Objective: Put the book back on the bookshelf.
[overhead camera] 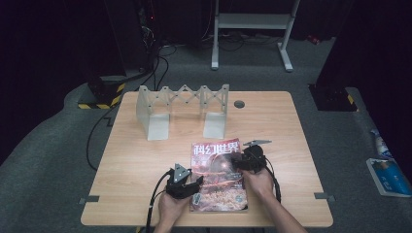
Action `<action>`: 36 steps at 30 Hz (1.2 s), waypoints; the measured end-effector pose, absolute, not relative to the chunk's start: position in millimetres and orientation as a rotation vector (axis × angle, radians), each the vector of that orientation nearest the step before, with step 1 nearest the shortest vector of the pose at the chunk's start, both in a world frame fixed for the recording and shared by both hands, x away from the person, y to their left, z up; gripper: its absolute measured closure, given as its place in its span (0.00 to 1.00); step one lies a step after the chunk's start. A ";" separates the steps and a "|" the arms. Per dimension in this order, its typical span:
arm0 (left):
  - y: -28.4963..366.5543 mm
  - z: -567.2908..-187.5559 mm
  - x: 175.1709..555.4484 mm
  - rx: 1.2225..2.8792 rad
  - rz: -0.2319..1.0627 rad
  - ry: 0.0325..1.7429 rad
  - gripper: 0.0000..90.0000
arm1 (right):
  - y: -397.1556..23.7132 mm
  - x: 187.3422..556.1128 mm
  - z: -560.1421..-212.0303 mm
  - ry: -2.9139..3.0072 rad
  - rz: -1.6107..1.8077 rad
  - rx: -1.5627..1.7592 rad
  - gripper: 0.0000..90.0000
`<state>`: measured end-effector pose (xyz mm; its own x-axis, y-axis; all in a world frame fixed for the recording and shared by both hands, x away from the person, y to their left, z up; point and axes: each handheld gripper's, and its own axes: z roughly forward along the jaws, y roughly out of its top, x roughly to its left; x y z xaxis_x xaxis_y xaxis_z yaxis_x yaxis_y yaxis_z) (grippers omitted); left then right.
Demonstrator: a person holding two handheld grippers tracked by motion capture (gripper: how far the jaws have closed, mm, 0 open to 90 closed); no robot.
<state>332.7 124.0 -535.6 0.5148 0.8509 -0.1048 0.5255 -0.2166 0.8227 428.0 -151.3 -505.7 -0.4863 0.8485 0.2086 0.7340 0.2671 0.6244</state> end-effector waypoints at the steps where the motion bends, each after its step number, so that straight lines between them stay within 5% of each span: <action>1: 123.9 -535.7 332.7 1.888 0.472 1.135 0.46 | -151.6 427.9 -505.4 2.363 1.021 1.492 0.58; 5: 123.9 -535.7 332.6 1.886 0.471 1.136 0.46 | -155.9 427.2 -503.9 2.400 1.112 1.480 0.66; 28: 124.2 -535.5 332.6 1.893 0.481 1.135 0.46 | -141.1 417.3 -501.5 2.464 1.119 1.386 0.66; 36: 123.8 -535.5 332.3 1.885 0.471 1.145 0.46 | -140.1 415.9 -498.9 2.487 1.082 1.352 0.81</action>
<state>332.3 123.8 -535.5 0.5084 0.8543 -0.1085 0.5309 -0.2117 0.8206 415.9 -140.1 -498.9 -0.5972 0.7695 0.2264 0.6903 0.3494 0.6336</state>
